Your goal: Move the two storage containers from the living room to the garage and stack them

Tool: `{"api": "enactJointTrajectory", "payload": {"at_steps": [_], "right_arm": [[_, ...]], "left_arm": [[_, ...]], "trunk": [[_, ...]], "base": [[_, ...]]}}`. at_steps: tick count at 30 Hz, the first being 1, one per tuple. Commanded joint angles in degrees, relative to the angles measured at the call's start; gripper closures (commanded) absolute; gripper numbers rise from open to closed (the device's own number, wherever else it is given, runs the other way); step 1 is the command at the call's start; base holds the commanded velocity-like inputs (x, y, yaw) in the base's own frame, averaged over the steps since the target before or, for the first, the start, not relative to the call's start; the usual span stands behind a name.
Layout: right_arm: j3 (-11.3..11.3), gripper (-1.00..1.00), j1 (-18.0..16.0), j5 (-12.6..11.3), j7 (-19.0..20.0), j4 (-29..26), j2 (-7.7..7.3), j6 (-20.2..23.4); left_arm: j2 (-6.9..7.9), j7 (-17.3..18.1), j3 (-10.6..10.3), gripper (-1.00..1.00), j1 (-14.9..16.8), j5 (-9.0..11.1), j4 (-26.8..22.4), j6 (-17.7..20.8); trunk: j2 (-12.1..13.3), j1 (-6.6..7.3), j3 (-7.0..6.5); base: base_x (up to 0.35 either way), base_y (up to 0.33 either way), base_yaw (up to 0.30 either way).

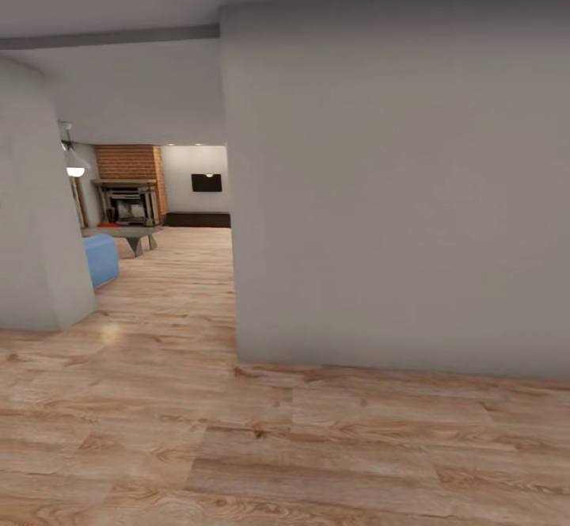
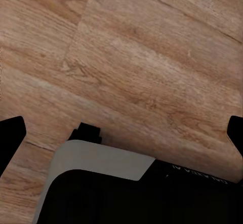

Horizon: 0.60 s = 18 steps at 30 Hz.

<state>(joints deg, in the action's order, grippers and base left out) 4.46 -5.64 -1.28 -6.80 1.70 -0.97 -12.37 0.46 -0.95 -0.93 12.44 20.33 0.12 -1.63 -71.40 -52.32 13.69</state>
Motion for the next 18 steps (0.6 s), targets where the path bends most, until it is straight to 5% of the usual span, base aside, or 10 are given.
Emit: {"api": "enactJointTrajectory", "payload": {"at_steps": [1, 18], "right_arm": [[0.5, -1.00, -0.1, -0.1, -0.2, 0.2, 0.04, -0.3], [0.5, -1.00, -0.1, 0.0, -0.2, 0.2, 0.15, 1.9]], "left_arm": [[-0.01, -0.1, -0.1, -1.00, 0.0, 0.2, 0.0, -0.2], [-0.02, -0.1, -0.1, -1.00, 0.0, 0.2, 0.0, -0.1]], "trunk": [[0.0, -0.04, 0.07], [0.0, -0.04, 0.07]], "base": [[0.324, 0.000, 0.264], [0.324, 0.000, 0.269]]}}
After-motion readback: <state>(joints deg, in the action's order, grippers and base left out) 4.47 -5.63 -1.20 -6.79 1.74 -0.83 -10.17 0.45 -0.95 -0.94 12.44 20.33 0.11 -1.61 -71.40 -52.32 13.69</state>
